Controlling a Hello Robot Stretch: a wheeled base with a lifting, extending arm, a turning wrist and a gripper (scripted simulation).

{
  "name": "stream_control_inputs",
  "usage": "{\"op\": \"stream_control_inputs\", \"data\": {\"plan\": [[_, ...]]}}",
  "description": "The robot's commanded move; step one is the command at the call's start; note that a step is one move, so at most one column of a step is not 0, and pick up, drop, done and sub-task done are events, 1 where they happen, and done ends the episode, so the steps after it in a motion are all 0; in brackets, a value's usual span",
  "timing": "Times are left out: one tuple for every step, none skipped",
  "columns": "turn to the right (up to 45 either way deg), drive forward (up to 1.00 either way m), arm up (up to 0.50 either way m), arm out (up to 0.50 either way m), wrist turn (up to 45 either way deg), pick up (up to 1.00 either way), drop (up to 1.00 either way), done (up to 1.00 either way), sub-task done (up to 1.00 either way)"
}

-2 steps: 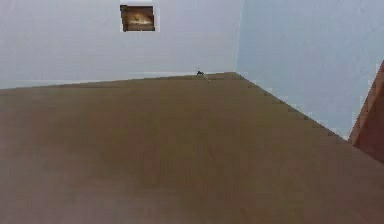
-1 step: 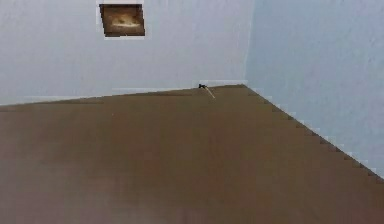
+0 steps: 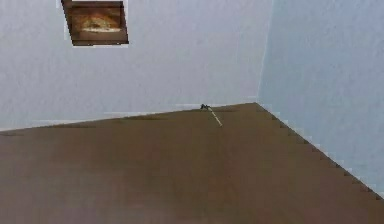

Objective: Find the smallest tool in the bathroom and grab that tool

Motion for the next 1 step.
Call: {"op": "stream_control_inputs", "data": {"plan": [[0.0, 1.00, 0.00, 0.00, 0.0, 0.00, 0.00, 0.00, 0.00]]}}
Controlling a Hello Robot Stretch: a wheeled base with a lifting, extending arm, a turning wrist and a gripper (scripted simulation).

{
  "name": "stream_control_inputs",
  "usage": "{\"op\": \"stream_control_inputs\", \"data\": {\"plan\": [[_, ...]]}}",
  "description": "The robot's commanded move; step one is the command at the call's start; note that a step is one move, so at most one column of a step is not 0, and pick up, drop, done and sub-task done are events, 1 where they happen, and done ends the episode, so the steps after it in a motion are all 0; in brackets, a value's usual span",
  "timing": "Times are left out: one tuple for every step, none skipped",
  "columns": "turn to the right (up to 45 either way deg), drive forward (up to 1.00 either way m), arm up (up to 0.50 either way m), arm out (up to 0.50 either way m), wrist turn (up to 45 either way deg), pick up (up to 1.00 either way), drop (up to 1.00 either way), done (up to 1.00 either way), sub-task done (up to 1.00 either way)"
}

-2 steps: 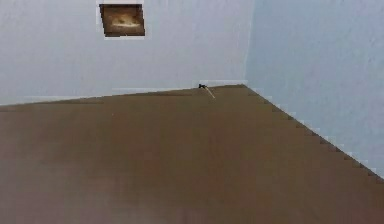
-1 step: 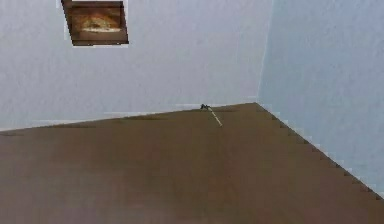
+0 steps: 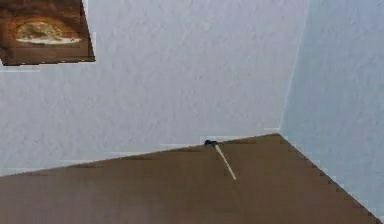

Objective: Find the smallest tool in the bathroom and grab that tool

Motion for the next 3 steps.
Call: {"op": "stream_control_inputs", "data": {"plan": [[3.0, 0.00, 0.00, 0.00, 0.0, 0.00, 0.00, 0.00, 0.00], [0.0, 0.65, 0.00, 0.00, 0.0, 0.00, 0.00, 0.00, 0.00], [45.0, 0.00, 0.00, 0.00, 0.0, 0.00, 0.00, 0.00, 0.00]]}}
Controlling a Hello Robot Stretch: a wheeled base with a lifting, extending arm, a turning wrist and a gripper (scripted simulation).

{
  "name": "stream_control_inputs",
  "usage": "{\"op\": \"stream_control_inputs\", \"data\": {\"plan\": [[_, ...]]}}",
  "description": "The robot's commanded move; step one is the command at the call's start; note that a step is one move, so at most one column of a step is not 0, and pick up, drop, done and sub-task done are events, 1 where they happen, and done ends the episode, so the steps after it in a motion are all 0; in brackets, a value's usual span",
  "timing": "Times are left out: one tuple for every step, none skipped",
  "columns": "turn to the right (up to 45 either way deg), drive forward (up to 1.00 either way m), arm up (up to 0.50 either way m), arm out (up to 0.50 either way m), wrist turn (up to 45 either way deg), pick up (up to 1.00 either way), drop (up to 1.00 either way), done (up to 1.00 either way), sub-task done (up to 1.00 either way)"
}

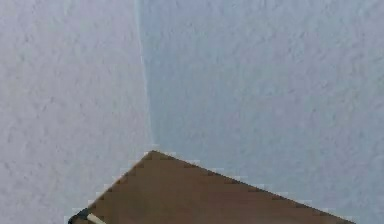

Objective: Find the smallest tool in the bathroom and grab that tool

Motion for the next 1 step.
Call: {"op": "stream_control_inputs", "data": {"plan": [[45.0, 0.00, 0.00, 0.00, 0.0, 0.00, 0.00, 0.00, 0.00]]}}
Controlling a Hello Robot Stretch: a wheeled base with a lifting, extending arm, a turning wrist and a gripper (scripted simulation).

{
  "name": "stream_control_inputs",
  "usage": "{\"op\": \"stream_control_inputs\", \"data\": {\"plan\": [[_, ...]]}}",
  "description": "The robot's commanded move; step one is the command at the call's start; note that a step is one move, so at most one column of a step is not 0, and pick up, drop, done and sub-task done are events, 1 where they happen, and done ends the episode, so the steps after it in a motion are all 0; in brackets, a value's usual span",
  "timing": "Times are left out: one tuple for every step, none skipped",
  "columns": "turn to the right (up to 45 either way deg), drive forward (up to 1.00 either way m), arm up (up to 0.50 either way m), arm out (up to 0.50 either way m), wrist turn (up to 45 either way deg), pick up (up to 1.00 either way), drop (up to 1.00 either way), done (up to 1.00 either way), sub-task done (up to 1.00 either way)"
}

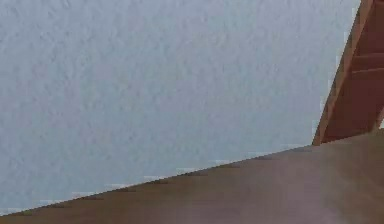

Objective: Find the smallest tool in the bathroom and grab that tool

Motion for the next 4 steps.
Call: {"op": "stream_control_inputs", "data": {"plan": [[45.0, 0.00, 0.00, 0.00, 0.0, 0.00, 0.00, 0.00, 0.00], [27.0, 0.00, 0.00, 0.00, 0.0, 0.00, 0.00, 0.00, 0.00], [0.0, 1.00, 0.00, 0.00, 0.0, 0.00, 0.00, 0.00, 0.00], [0.0, 1.00, 0.00, 0.00, 0.0, 0.00, 0.00, 0.00, 0.00]]}}
